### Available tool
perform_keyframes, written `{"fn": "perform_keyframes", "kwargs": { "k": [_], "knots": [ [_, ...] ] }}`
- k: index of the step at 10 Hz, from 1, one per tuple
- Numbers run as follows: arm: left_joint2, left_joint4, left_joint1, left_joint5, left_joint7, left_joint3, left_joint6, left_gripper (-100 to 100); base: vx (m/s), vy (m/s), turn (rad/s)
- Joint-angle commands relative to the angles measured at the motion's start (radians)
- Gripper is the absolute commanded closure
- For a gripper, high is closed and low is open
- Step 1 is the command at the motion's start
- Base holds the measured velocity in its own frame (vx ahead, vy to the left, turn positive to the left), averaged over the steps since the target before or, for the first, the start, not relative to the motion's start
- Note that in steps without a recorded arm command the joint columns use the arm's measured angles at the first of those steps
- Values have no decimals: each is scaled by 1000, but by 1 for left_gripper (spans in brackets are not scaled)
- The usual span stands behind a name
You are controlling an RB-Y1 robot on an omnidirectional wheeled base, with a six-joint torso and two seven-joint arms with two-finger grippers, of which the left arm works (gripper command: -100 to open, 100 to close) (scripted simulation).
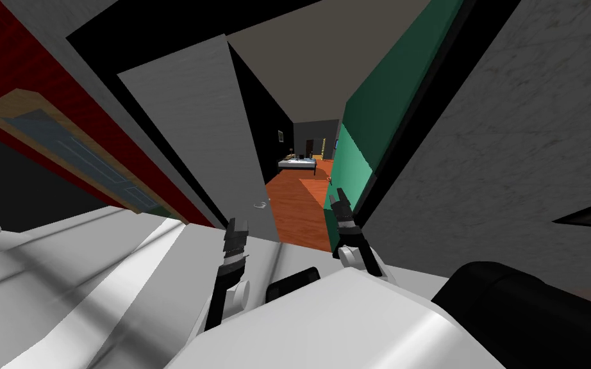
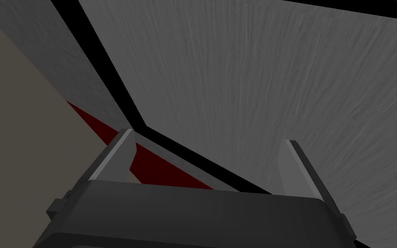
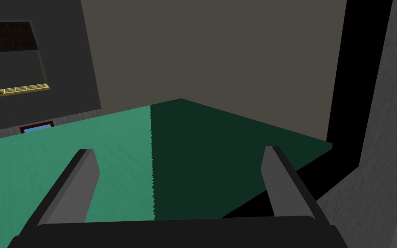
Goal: Push the door open
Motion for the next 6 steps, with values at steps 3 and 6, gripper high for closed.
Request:
{"fn": "perform_keyframes", "kwargs": {
  "k": [3, 6],
  "knots": [
    [9, 96, -28, -6, -5, -16, -18, -100, 49, 64, -57],
    [15, 164, -46, -11, -10, -31, -25, -100, 59, 71, -62]
  ]
}}
